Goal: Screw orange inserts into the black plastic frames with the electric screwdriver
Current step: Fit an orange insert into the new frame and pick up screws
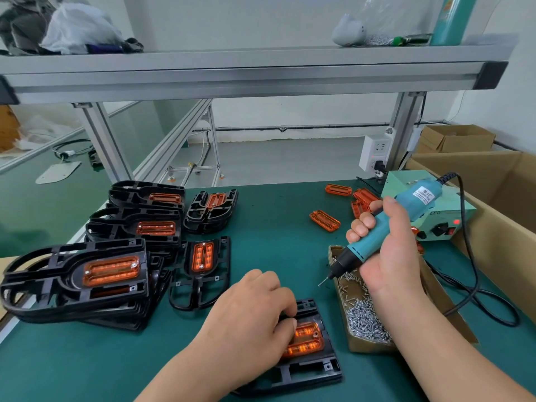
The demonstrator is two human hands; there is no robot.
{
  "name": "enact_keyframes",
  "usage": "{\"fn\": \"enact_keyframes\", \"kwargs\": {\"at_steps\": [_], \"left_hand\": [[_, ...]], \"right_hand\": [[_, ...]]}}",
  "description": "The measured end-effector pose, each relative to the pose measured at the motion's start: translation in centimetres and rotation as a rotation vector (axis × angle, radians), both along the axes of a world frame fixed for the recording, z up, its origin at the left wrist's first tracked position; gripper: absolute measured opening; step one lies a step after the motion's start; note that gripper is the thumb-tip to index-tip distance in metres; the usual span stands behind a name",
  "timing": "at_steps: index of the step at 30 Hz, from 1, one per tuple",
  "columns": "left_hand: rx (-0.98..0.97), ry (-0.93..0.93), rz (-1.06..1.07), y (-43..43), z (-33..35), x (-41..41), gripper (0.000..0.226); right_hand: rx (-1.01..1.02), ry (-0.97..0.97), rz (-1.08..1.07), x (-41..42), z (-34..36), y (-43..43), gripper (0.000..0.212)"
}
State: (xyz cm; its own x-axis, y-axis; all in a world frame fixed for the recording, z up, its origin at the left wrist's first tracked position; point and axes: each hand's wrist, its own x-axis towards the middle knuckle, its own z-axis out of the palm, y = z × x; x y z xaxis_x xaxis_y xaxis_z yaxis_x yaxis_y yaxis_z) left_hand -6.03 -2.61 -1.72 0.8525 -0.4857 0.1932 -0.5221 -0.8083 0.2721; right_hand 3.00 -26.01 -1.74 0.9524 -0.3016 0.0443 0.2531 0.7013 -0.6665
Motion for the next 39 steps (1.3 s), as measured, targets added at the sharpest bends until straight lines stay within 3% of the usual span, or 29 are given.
{"fn": "enact_keyframes", "kwargs": {"at_steps": [5,10,14,23,30,39], "left_hand": [[-0.080,0.133,-0.084,1.0,0.7,0.1,0.016],[-0.011,0.285,-0.139,1.5,0.4,0.3,0.026],[-0.005,0.292,-0.147,1.2,0.2,0.5,0.021],[-0.047,0.225,-0.151,0.9,0.1,0.5,0.022],[-0.190,-0.064,-0.189,-2.9,0.9,0.4,0.019],[0.256,-0.240,-0.303,-9.5,2.2,0.9,0.014]], "right_hand": [[0.006,-0.007,0.008,0.0,-0.1,-0.1,0.020],[0.005,-0.004,0.001,-0.1,0.0,0.0,0.020],[0.010,0.011,-0.012,-0.3,0.2,-0.1,0.020],[0.073,-0.046,-0.090,0.0,0.8,-1.5,0.019],[0.153,-0.026,-0.200,0.3,1.3,-2.0,0.023],[0.169,-0.004,-0.295,0.6,1.5,-3.0,0.023]]}}
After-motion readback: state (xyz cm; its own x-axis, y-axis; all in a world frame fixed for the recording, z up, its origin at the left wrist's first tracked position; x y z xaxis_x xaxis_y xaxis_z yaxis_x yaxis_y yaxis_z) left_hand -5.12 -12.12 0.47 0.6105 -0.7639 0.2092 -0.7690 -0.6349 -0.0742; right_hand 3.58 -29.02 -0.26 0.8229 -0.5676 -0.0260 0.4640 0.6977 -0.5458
